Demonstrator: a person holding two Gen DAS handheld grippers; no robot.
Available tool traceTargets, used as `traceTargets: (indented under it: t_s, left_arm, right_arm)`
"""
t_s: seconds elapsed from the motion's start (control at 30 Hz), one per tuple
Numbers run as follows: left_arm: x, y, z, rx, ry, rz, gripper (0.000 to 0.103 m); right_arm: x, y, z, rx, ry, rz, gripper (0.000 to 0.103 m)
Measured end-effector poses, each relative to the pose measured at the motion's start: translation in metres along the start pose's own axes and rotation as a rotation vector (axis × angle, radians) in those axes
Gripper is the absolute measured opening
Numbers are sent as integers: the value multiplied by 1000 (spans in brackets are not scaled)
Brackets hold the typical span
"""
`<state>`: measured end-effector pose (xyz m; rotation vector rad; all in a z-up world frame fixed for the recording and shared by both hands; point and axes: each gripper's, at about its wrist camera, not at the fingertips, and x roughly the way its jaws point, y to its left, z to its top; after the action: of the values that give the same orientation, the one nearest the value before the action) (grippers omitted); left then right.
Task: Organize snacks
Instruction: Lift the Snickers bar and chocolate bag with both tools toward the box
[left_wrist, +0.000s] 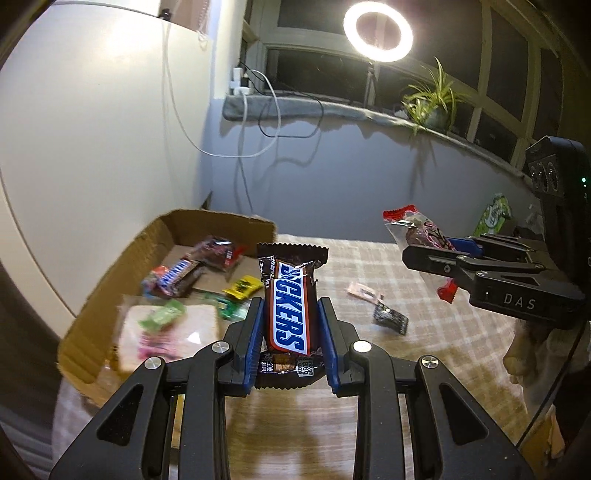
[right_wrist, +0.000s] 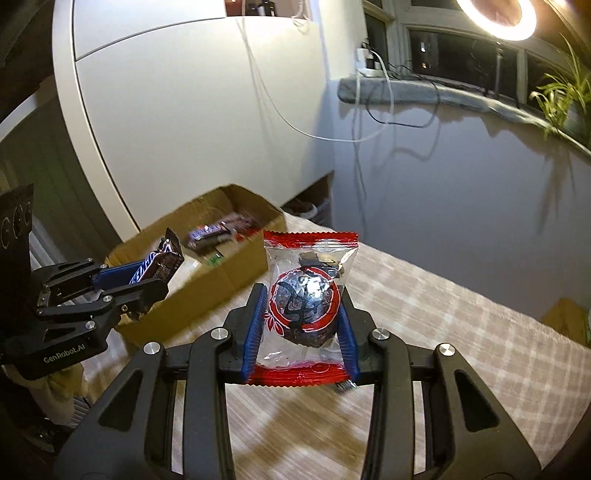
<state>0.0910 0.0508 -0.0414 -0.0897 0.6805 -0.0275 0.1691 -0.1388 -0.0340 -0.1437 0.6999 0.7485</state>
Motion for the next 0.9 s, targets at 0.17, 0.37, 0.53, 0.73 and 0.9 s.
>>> traceTargets:
  t_s: [0.17, 0.37, 0.53, 0.73, 0.9]
  left_arm:
    - [-4, 18, 3, -17, -12, 22, 27]
    - [-4, 37, 5, -36, -15, 41, 27]
    - [-2, 53, 7, -55, -14, 57, 27]
    - [3, 69, 10, -73, -7, 77, 27]
    - [7, 79, 11, -87, -1, 89, 27]
  right_arm:
    - [15, 22, 15, -25, -4, 27, 38]
    - [33, 45, 30, -57, -3, 58, 38]
    - [54, 64, 41, -86, 8, 76, 38]
    - [79, 78, 50, -106, 25, 96, 38]
    - [94, 84, 55, -114, 41, 105, 38]
